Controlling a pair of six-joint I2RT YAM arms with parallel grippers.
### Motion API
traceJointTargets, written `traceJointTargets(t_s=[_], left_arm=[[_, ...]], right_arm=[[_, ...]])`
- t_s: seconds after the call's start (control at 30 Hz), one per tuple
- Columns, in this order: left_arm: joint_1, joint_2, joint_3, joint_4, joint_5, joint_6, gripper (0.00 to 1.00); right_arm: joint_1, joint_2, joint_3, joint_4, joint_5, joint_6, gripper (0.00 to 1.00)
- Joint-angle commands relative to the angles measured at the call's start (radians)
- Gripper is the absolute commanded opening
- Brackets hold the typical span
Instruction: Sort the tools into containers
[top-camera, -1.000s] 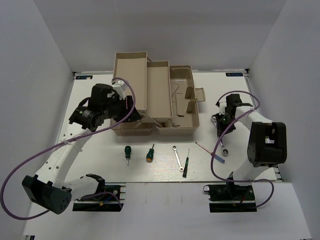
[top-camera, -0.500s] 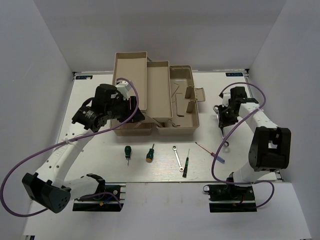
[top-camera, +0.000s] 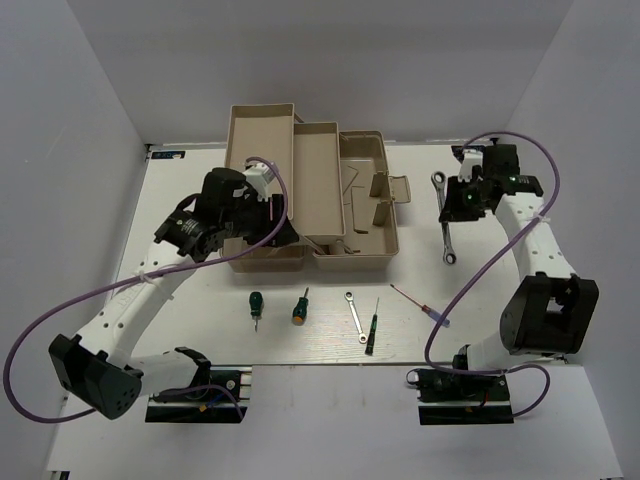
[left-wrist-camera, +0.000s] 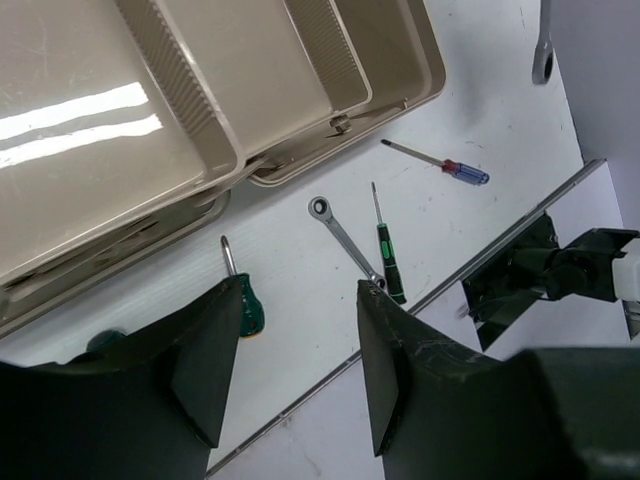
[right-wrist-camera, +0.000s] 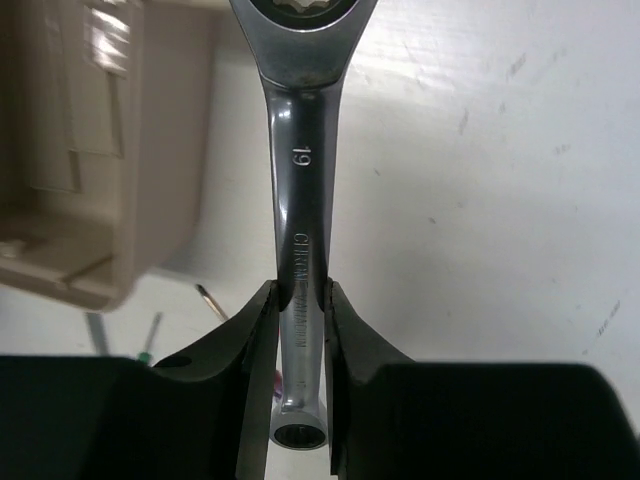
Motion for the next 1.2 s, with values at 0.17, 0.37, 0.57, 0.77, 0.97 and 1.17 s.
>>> traceJointTargets(t_s=[0.17,0.37,0.57,0.77,0.97,1.17], left_arm=[[-0.049,0.033,0.029,0.039,0.033,0.031,0.61],[-0.112,0.068,0.047,0.048,0.044,0.031,0.61],[-0.199,0.110,0.038,0.057,-0.011,0.009,0.62],[-0.298,0.152,0.018,0.057,-0.106,-0.014,0.62],[-0.403,0.269,0.038,0.066,-0.180,-0.037,0.64],[-0.476,0.370,0.058,0.092,-0.218,-0.069,0.64]], right_arm=[[0.085,0.034,0.235,0.006,-0.252,0.103,0.00],[0.174,0.151,0.378,0.032,-0.295,0.197,0.00],[0.260,0.299,0.447,0.077,-0.267,0.284,0.00],[0.300,0.396,0.471,0.103,-0.222,0.281,0.00],[0.322,0.431,0.479,0.105,-0.225,0.257,0.13],[0.322,0.399,0.465,0.103,-0.233,0.245,0.33]])
